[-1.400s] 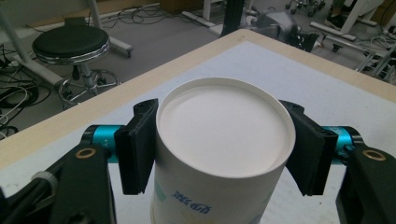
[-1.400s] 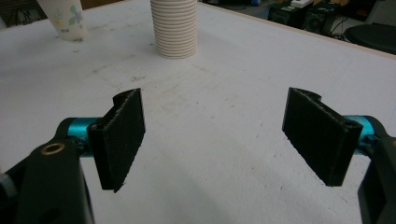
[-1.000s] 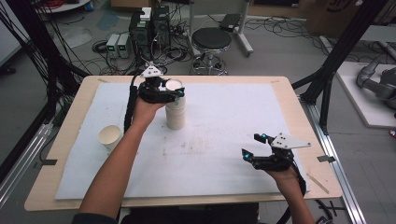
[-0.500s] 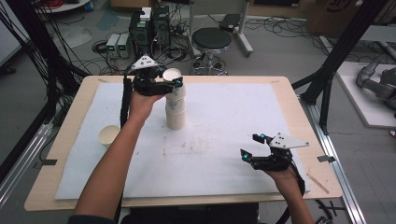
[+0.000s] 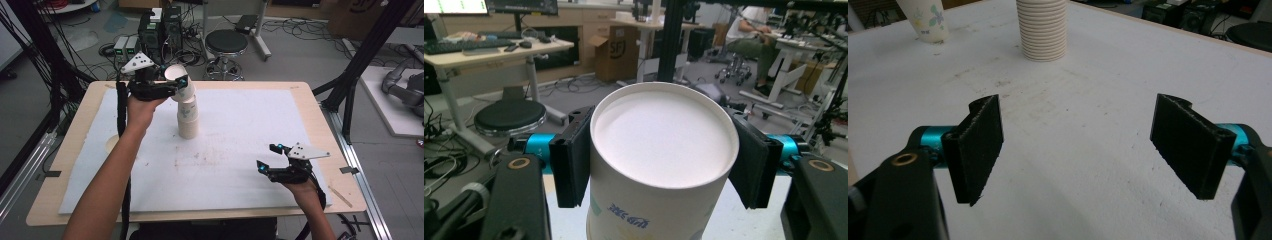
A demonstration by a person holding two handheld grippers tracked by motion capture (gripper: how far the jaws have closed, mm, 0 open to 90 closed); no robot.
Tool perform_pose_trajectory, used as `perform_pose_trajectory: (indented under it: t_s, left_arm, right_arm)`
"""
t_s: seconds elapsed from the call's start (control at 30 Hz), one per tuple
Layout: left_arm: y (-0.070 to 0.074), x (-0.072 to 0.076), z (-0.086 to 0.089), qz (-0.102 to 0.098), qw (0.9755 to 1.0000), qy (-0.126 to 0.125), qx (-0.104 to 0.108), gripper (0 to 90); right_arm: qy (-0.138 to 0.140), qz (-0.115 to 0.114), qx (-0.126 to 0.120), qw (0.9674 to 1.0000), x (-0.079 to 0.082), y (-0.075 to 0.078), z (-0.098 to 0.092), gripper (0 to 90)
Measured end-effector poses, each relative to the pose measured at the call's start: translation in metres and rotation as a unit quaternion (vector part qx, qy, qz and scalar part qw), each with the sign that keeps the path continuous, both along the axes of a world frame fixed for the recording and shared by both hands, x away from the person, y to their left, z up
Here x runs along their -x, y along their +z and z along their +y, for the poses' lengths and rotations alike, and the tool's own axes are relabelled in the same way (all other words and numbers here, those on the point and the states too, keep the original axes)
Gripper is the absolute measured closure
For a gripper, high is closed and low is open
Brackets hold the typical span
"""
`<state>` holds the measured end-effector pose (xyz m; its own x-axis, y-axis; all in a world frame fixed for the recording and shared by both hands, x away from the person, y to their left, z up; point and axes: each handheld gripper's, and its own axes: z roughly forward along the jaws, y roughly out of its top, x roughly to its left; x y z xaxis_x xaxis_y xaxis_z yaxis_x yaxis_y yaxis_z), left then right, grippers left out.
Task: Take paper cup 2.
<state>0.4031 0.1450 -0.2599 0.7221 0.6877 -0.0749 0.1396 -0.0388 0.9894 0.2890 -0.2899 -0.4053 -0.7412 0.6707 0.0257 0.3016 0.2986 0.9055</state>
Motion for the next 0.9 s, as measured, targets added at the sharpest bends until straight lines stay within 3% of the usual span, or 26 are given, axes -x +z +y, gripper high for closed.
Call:
perform_pose_trajectory:
  t_s: [0.1,0.33,0.67,0.9]
  left_arm:
    - [0.002,0.011,0.005,-0.003,0.9999,-0.009,0.009,35.3]
    - [-0.005,0.028,0.013,0.001,0.9996,-0.027,0.007,35.3]
    - [-0.022,0.054,0.021,0.009,0.9981,-0.059,0.017,35.3]
    - [-0.038,0.06,0.015,0.014,0.9967,-0.08,-0.001,35.3]
  right_arm:
    - [0.001,0.0,0.001,1.0,0.0,0.0,0.001,21.7]
    - [0.003,0.004,0.001,1.0,-0.001,-0.002,0.002,21.7]
    - [0.013,0.009,0.003,0.9999,-0.006,-0.004,0.008,21.7]
    - [0.021,0.015,0.004,0.9996,-0.012,-0.006,0.013,21.7]
